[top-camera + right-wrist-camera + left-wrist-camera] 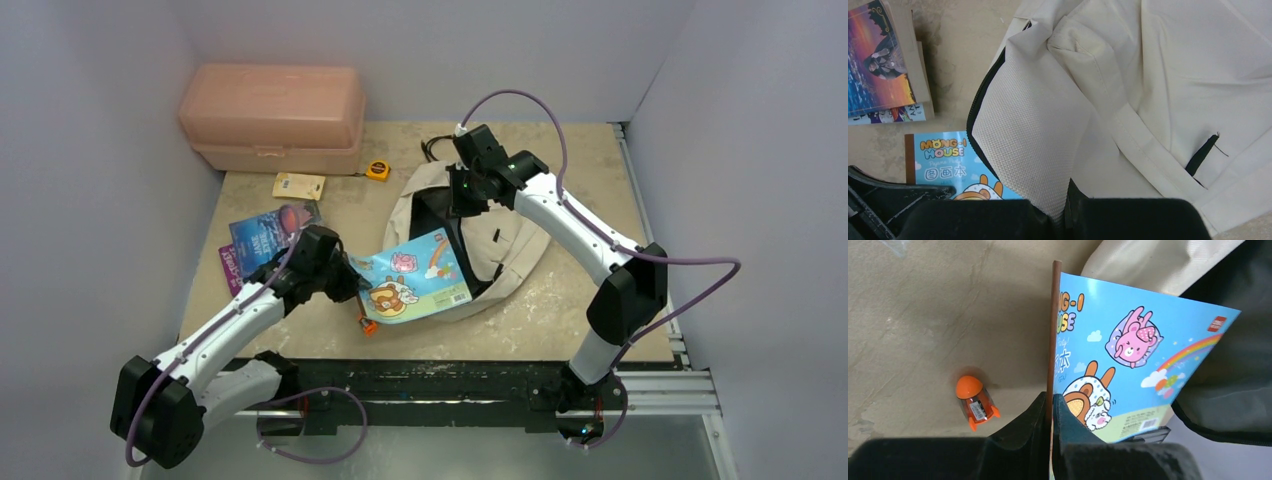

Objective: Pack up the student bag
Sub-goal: Place the book in the student bag, then pick up the book from the center of the board.

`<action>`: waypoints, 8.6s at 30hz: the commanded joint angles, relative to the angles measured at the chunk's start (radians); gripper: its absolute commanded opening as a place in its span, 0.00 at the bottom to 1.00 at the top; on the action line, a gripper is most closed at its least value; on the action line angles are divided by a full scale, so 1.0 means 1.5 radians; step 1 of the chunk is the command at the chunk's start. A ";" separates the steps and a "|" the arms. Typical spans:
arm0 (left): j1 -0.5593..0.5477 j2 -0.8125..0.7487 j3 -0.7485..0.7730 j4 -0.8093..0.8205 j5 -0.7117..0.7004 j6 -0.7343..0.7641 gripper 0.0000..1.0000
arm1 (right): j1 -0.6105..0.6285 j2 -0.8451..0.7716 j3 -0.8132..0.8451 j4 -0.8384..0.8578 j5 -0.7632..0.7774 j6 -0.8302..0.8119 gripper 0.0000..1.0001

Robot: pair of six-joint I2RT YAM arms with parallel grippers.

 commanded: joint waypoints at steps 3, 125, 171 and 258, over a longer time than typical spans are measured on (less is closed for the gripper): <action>-0.007 -0.003 -0.026 0.198 0.107 0.010 0.10 | -0.002 -0.012 0.006 0.041 -0.011 0.009 0.00; -0.276 0.451 0.362 0.180 -0.282 -0.291 0.73 | -0.033 -0.106 -0.020 0.018 0.034 -0.035 0.00; 0.294 -0.122 0.190 -0.135 0.155 0.374 0.92 | -0.124 -0.138 -0.194 0.114 0.119 -0.088 0.00; 0.295 -0.326 0.247 -0.298 0.211 0.283 0.94 | 0.114 0.266 -0.092 0.864 -0.456 0.489 0.00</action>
